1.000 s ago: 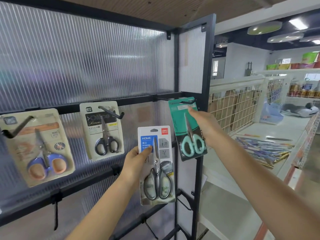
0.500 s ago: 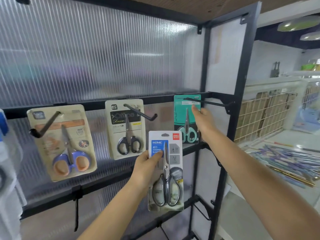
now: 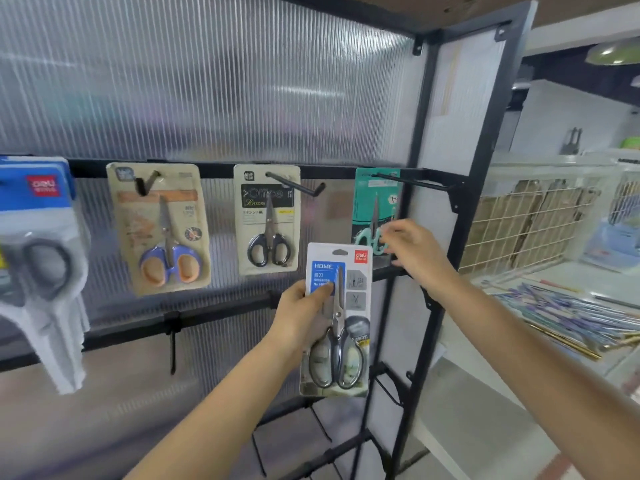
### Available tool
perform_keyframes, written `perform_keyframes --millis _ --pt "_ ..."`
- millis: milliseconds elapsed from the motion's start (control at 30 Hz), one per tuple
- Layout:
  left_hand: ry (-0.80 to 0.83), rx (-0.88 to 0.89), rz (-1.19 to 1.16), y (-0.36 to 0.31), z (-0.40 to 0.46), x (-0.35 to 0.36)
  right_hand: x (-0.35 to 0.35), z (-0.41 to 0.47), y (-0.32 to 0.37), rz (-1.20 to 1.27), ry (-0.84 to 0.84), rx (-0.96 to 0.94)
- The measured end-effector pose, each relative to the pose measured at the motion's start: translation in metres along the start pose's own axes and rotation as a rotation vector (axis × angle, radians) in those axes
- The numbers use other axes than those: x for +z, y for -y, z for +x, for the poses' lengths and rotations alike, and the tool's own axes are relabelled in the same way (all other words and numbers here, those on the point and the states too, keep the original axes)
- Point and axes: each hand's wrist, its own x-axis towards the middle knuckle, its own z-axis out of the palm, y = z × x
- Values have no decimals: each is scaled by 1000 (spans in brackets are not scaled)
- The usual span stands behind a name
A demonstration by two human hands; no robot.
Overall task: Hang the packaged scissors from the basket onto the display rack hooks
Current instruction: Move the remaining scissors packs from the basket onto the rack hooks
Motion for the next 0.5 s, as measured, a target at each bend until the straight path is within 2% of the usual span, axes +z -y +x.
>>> perform_keyframes --millis 67,167,300,500 --pt "5 -9 -41 4 -23 2 -2 -33 9 -74 140 -56" --pt "-22 -35 -26 14 -63 0 2 -74 9 -168 219 -106" --pt "-116 -38 98 35 -114 -17 14 -126 9 -88 310 -51" --pt "-185 -109 80 66 -207 -71 41 -196 30 56 488 -89"
